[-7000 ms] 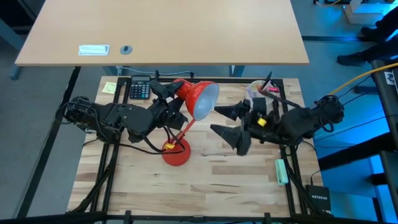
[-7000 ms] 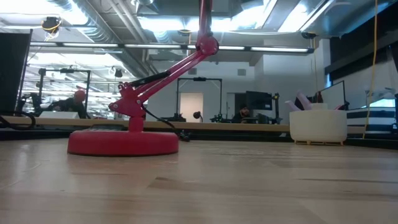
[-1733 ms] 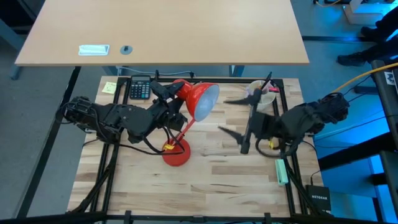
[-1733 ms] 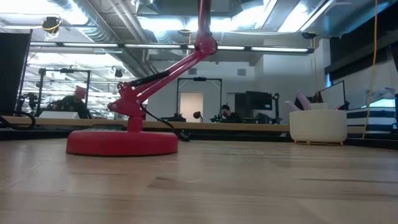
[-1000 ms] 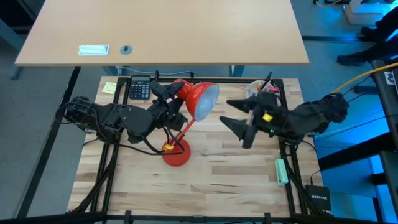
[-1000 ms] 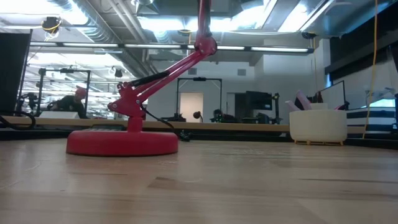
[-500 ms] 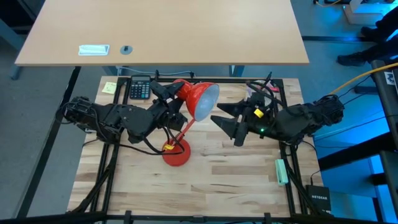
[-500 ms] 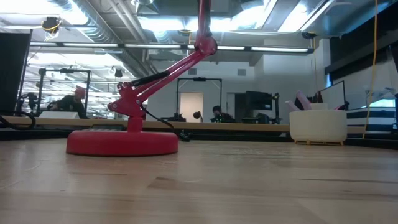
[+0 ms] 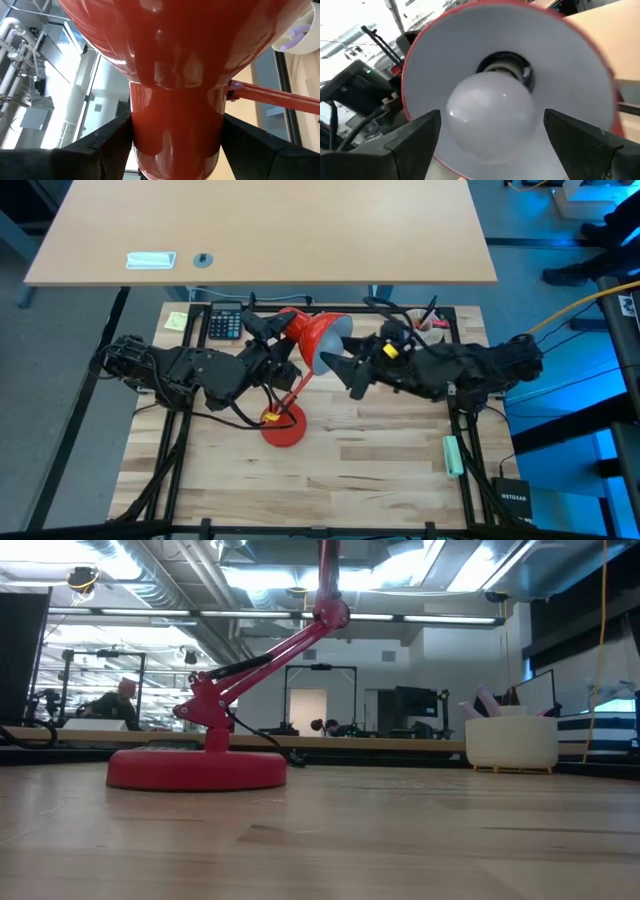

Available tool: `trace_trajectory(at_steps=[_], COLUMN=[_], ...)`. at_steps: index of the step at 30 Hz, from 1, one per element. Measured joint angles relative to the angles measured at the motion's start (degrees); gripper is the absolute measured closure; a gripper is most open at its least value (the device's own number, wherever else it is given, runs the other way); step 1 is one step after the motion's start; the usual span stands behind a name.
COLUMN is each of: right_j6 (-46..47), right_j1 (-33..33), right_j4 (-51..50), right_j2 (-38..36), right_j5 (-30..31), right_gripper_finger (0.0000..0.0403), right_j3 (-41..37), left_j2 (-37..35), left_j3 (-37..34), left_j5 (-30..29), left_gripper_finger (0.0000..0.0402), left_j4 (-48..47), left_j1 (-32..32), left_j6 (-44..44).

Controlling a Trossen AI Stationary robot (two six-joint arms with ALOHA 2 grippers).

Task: Screw lightbulb
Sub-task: Remove the light bulb from the lamp

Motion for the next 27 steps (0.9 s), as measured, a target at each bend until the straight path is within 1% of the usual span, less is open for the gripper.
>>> trace_trajectory(at_steps=[3,6,10,21,24,27], right_j6=[0.0,-0.3,-0.4,-0.4,-0.5,-1.4], right_j1=[-1.0,-1.9,-3.1,-3.1,-3.1,-3.1], right_j4=[1.6,3.1,2.4,3.3,3.3,3.3], right_j2=[0.8,1.5,1.9,1.9,1.9,1.9], right_j5=[-3.6,-5.8,-5.9,-6.3,-6.3,-5.9], right_gripper_finger=[0.0047,0.0047,0.0047,0.0049,0.0065,0.01], right_j3=[0.0,0.0,0.0,0.0,0.0,0.0], left_j2=[0.0,0.0,0.0,0.0,0.0,0.0], left_j3=[0.0,0.0,0.0,0.0,0.0,0.0], left_j5=[0.0,0.0,0.0,0.1,0.0,0.1], left_gripper_finger=[0.014,0.014,0.014,0.014,0.014,0.014], left_j4=[0.0,0.0,0.0,0.0,0.0,0.0], left_j1=[-0.1,-0.1,-0.2,-0.4,-0.4,-0.4], left_j6=[-0.3,-0.5,-0.4,-0.2,-0.2,-0.2])
